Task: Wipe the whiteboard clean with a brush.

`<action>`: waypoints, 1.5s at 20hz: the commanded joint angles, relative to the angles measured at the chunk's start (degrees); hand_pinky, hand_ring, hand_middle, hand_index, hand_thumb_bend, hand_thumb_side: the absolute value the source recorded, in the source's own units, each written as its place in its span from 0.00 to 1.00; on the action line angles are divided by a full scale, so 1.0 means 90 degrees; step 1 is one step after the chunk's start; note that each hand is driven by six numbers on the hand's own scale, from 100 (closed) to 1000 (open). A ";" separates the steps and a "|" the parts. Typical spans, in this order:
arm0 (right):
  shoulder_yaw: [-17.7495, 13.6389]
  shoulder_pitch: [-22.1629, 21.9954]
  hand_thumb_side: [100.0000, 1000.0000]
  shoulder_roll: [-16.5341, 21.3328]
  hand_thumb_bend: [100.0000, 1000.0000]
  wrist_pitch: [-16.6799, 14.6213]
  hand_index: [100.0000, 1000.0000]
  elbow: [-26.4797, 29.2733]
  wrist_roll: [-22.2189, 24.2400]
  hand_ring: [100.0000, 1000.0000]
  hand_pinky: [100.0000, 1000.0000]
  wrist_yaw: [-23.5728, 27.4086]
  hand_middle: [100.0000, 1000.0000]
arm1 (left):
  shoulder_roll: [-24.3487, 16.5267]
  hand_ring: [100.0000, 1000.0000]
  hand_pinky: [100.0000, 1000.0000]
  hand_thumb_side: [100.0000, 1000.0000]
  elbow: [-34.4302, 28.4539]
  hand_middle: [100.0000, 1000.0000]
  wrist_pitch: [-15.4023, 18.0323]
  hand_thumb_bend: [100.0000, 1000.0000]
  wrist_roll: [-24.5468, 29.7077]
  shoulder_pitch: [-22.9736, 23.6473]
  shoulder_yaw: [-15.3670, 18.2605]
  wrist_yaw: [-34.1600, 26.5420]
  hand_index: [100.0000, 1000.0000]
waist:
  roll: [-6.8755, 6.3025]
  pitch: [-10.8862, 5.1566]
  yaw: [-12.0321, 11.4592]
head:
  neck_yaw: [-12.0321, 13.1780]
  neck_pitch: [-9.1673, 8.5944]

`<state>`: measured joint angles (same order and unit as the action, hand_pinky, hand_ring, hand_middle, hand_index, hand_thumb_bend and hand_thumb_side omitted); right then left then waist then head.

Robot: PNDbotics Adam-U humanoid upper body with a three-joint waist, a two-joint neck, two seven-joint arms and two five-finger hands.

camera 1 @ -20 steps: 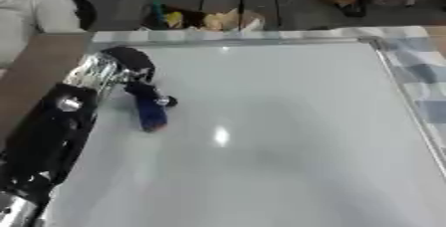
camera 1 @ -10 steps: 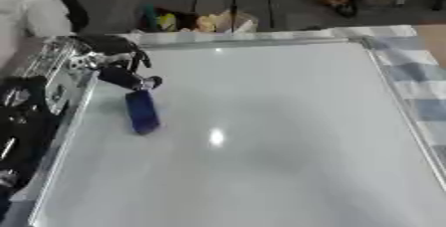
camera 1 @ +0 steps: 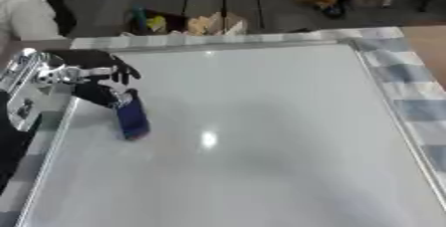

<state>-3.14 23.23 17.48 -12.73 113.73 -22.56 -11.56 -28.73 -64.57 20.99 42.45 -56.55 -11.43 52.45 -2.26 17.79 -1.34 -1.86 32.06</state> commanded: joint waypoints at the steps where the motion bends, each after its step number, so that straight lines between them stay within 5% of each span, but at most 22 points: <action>1: -0.0019 0.0085 0.85 0.0157 0.00 0.0016 0.76 0.0096 0.0008 0.84 0.75 -0.0019 0.62 | -0.0510 0.80 0.54 0.78 -0.0410 0.74 0.0643 0.24 0.0329 -0.0001 -0.0274 -0.0315 1.00 | 0.0006 -0.0099 0.0016 | -0.0021 -0.0105; 6: -0.0020 0.0092 0.84 0.0175 0.00 0.0021 0.76 0.0096 0.0019 0.84 0.75 0.0013 0.62 | -0.1009 0.82 0.58 0.72 -0.0839 0.76 0.1134 0.39 0.0127 0.0155 -0.0557 -0.0502 1.00 | -0.0009 -0.0084 0.0038 | -0.0037 -0.0143; 11: -0.0017 0.0099 0.84 0.0175 0.00 0.0022 0.76 0.0096 0.0018 0.84 0.75 0.0038 0.61 | -0.1226 0.83 0.58 0.65 -0.0805 0.77 0.1608 0.41 -0.0288 0.0218 -0.0558 -0.0093 1.00 | -0.0015 -0.0072 0.0060 | -0.0036 -0.0175; 16: -0.0016 0.0100 0.84 0.0180 0.00 0.0024 0.76 0.0096 0.0008 0.84 0.75 0.0054 0.61 | -0.1431 0.84 0.60 0.62 -0.0702 0.80 0.2099 0.55 -0.0591 0.0218 -0.0542 0.0397 1.00 | -0.0026 -0.0057 0.0072 | -0.0039 -0.0180; 30: -0.0017 0.0109 0.85 0.0154 0.00 0.0039 0.76 0.0096 -0.0017 0.84 0.75 0.0084 0.60 | -0.1247 0.82 0.57 0.57 -0.0432 0.83 0.3415 0.58 -0.2012 0.0152 -0.0222 0.1843 1.00 | -0.0021 0.0053 0.0160 | 0.0004 -0.0208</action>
<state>-3.13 23.53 17.92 -12.37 113.73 -22.55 -11.01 -38.93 -68.31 44.44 19.00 -53.95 -14.44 67.85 -2.48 19.32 0.08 -2.06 30.77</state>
